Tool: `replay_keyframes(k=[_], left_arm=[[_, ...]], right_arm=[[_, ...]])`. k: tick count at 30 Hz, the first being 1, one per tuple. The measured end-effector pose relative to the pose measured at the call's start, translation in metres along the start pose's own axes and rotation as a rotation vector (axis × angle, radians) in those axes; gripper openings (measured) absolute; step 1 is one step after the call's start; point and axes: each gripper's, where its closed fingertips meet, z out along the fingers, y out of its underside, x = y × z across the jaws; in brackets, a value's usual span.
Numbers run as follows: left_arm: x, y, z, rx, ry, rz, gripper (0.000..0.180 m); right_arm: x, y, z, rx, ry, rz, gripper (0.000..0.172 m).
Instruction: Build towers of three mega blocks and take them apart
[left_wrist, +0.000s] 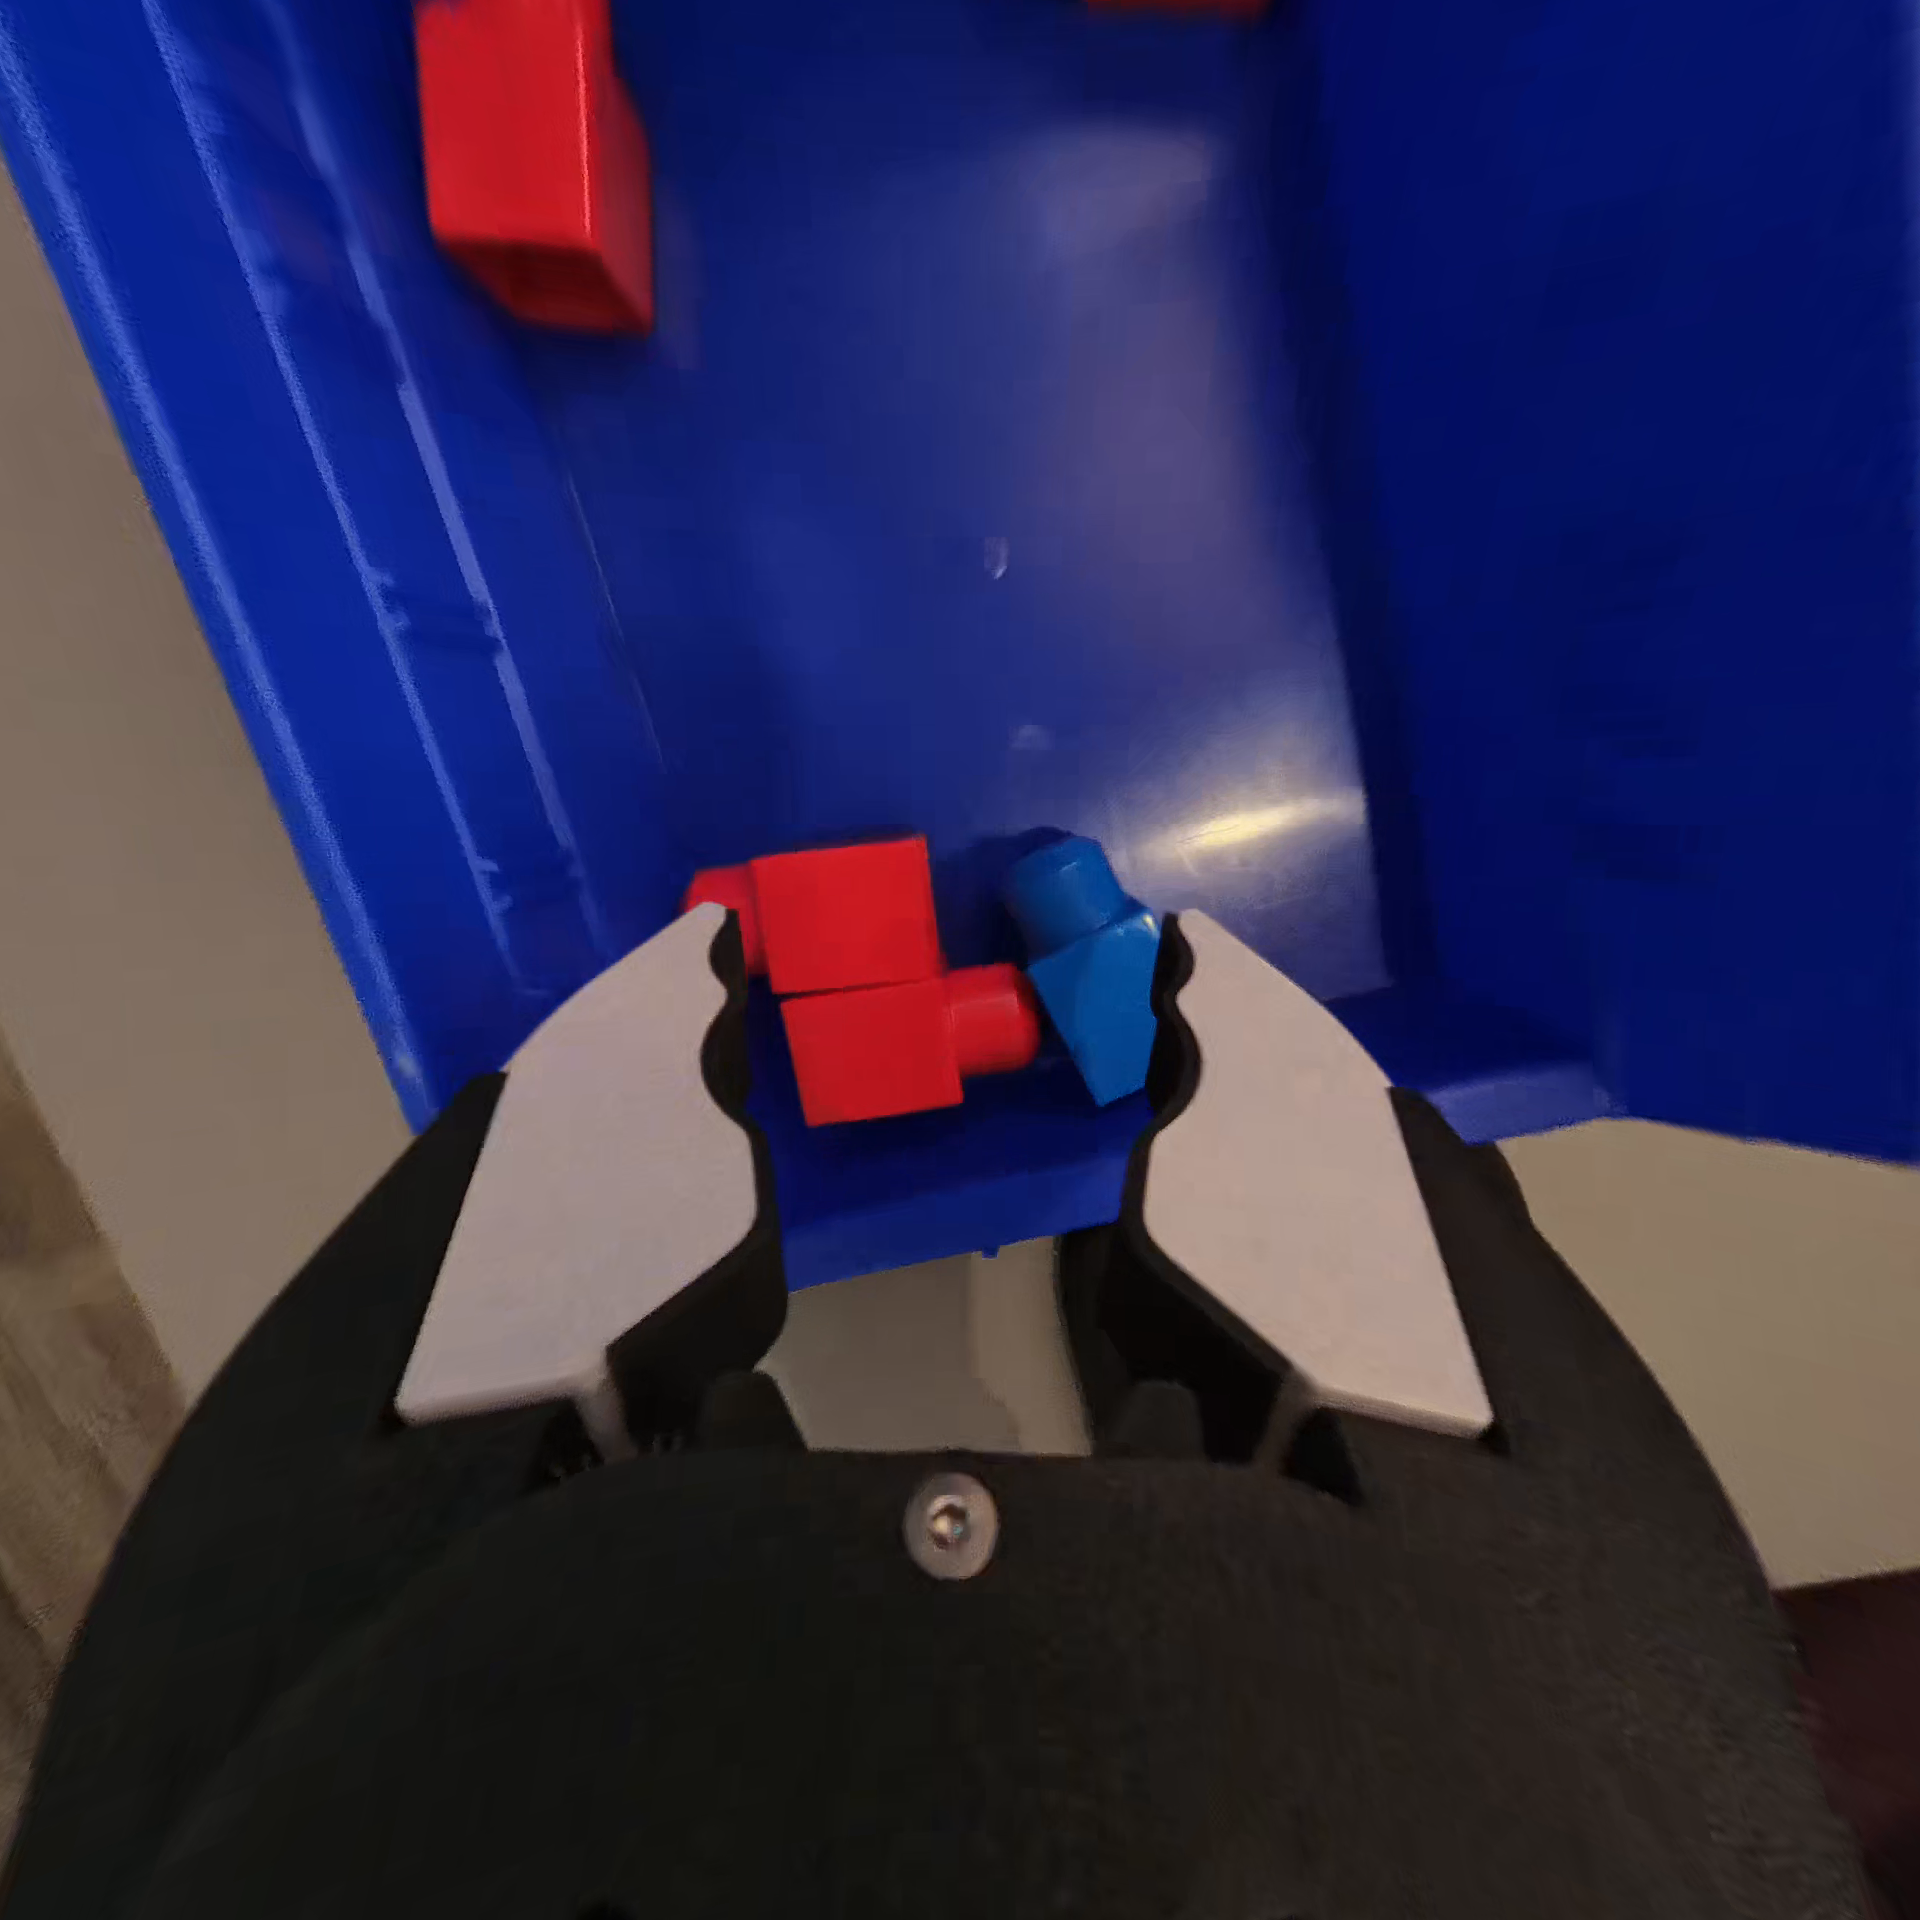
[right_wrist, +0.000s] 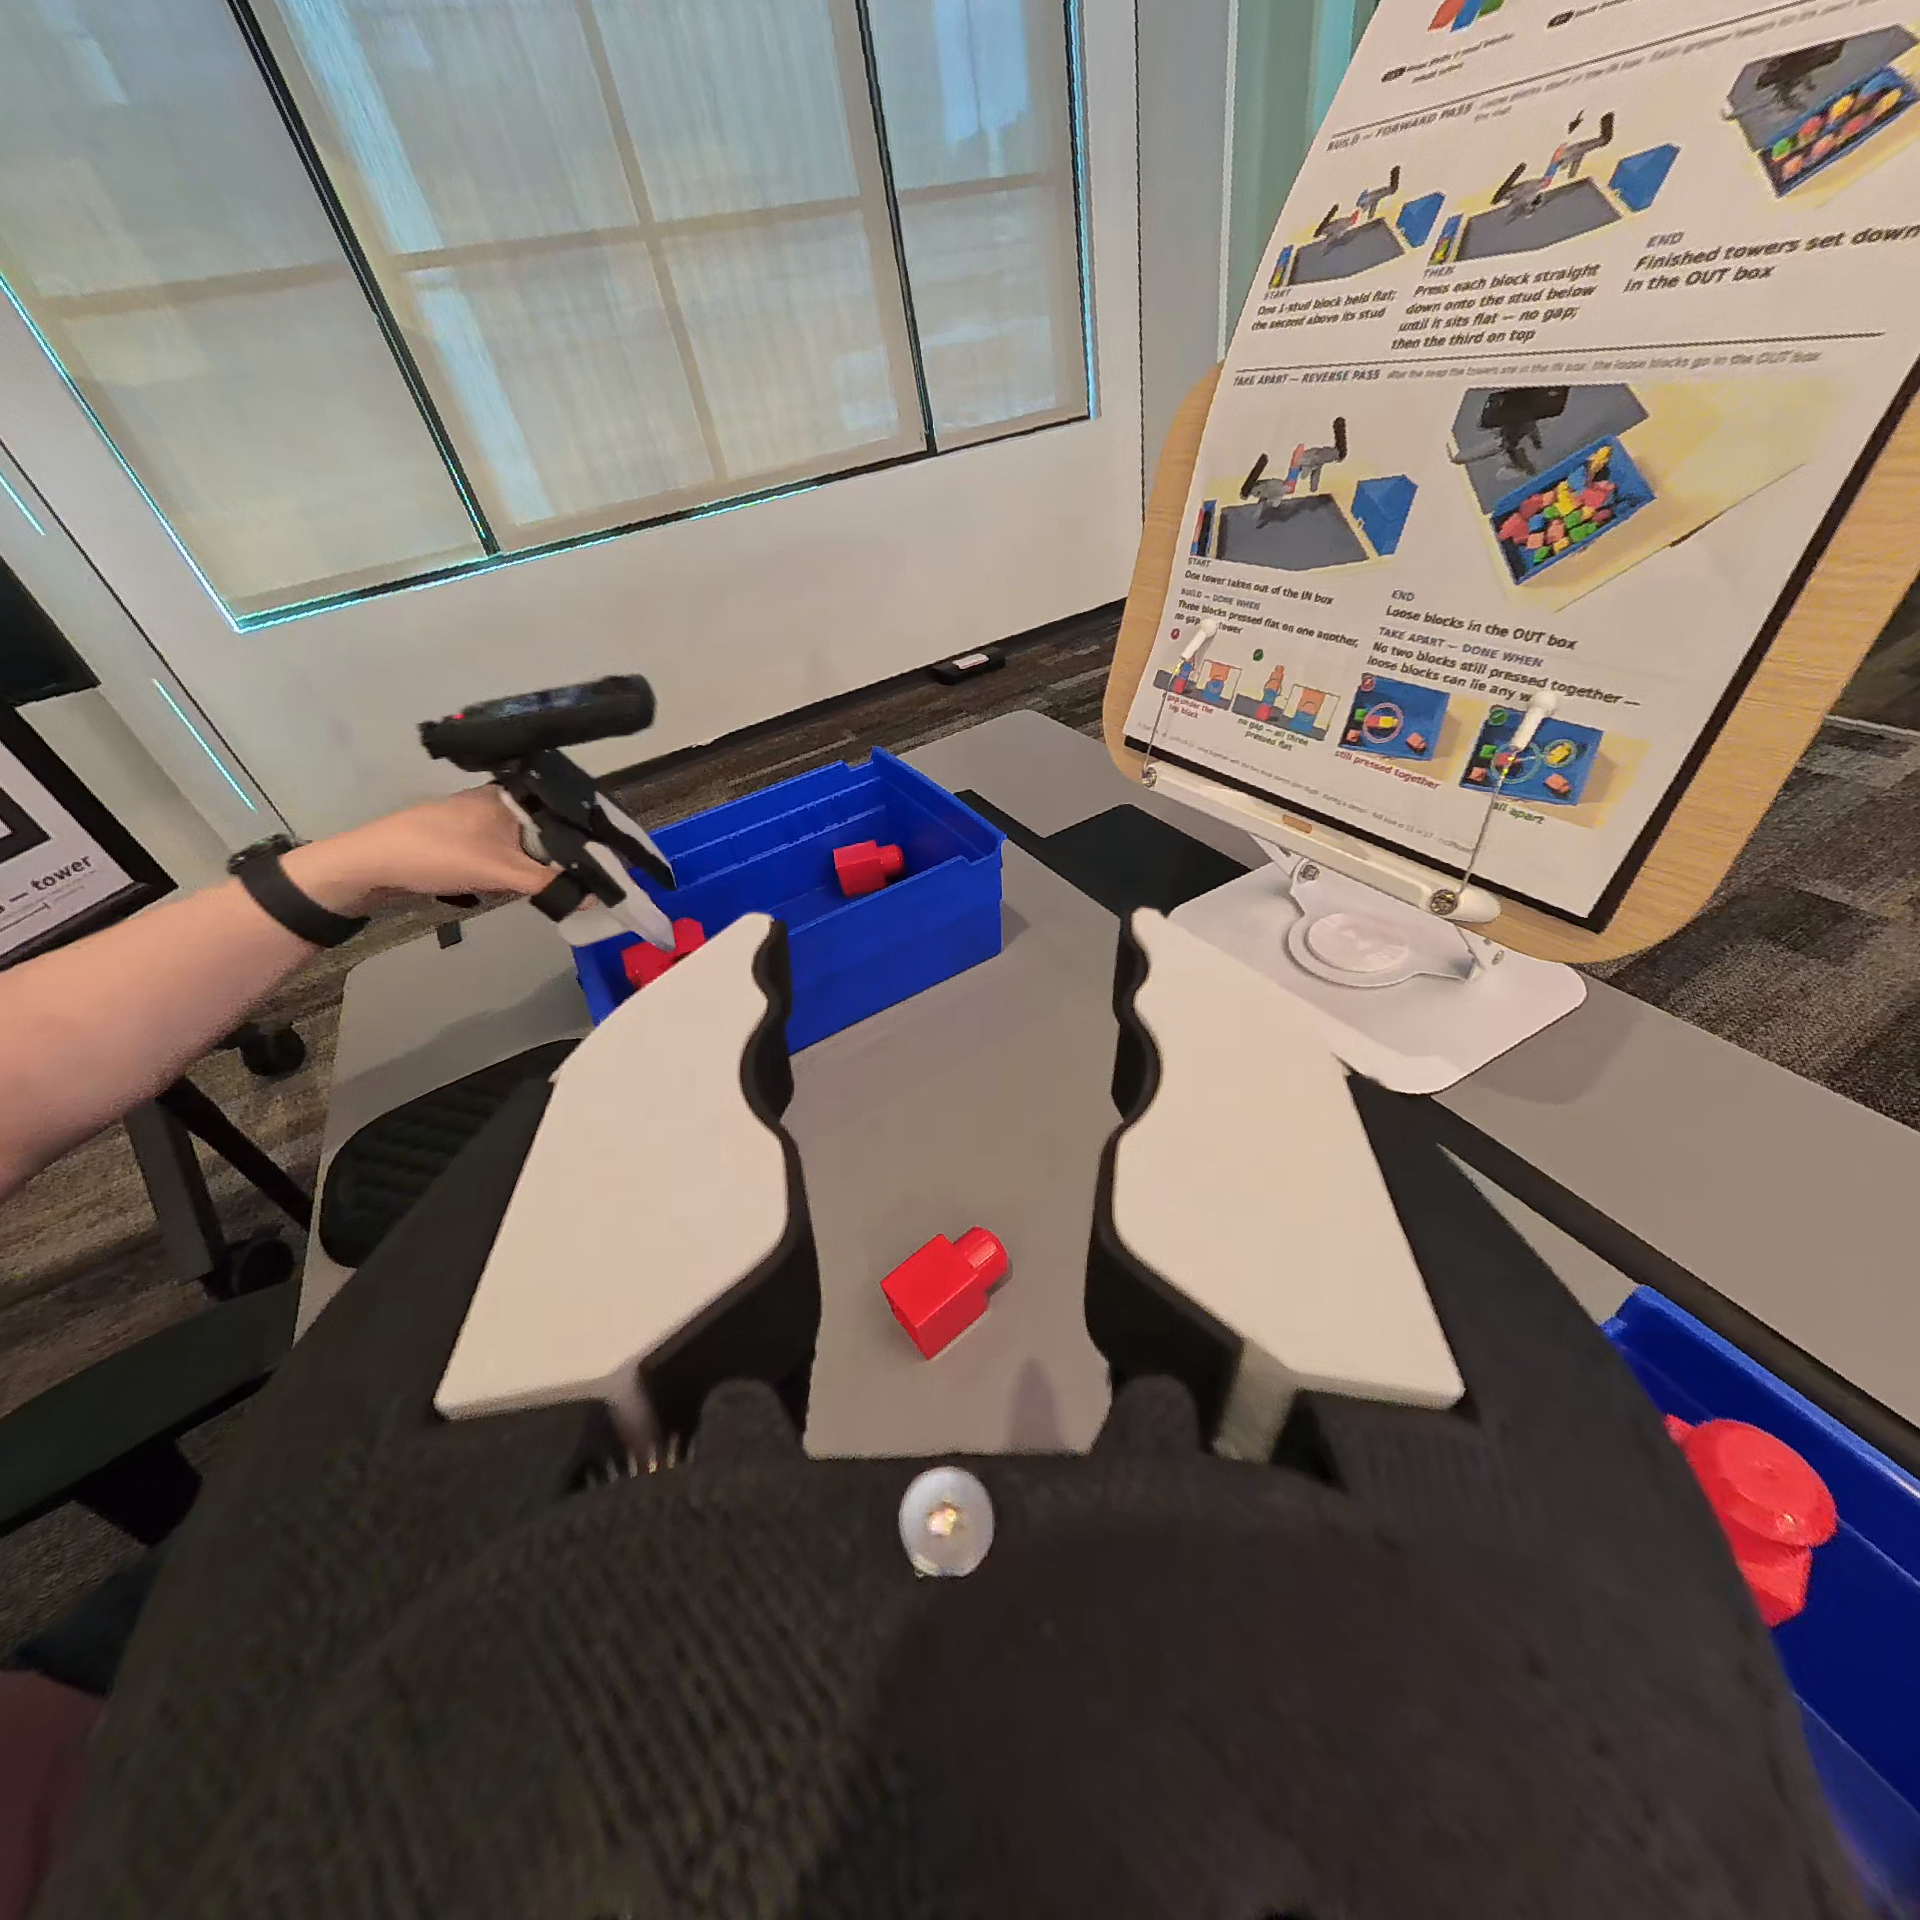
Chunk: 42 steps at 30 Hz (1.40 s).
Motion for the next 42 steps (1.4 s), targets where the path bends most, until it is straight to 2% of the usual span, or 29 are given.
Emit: replay_keyframes(k=[1,4,7,11,19,30,42], left_arm=[[-0.002,0.003,0.007,-0.039,0.013,-0.051,0.078],[0.002,0.003,0.023,-0.102,0.064,-0.137,0.082],[-0.015,0.008,0.030,-0.170,-0.068,-0.109,0.086],[-0.017,0.014,0.035,-0.223,-0.093,-0.114,0.090],[-0.018,0.016,0.037,-0.236,-0.060,-0.184,0.087],[-0.024,0.011,0.031,-0.198,-0.033,-0.219,0.067],[-0.029,0.016,0.040,-0.251,-0.124,-0.190,0.068]], right_arm=[[0.000,0.001,0.000,-0.002,-0.001,0.000,0.061],[0.001,0.002,0.001,-0.011,-0.001,0.003,0.061],[0.003,0.003,0.001,-0.015,0.000,0.007,0.061],[0.004,0.004,0.001,-0.016,-0.003,0.013,0.061],[0.003,0.008,0.003,-0.039,-0.009,0.013,0.061],[0.000,0.015,0.012,-0.080,-0.012,-0.005,0.061],[-0.005,0.018,0.017,-0.099,-0.020,-0.017,0.061]])
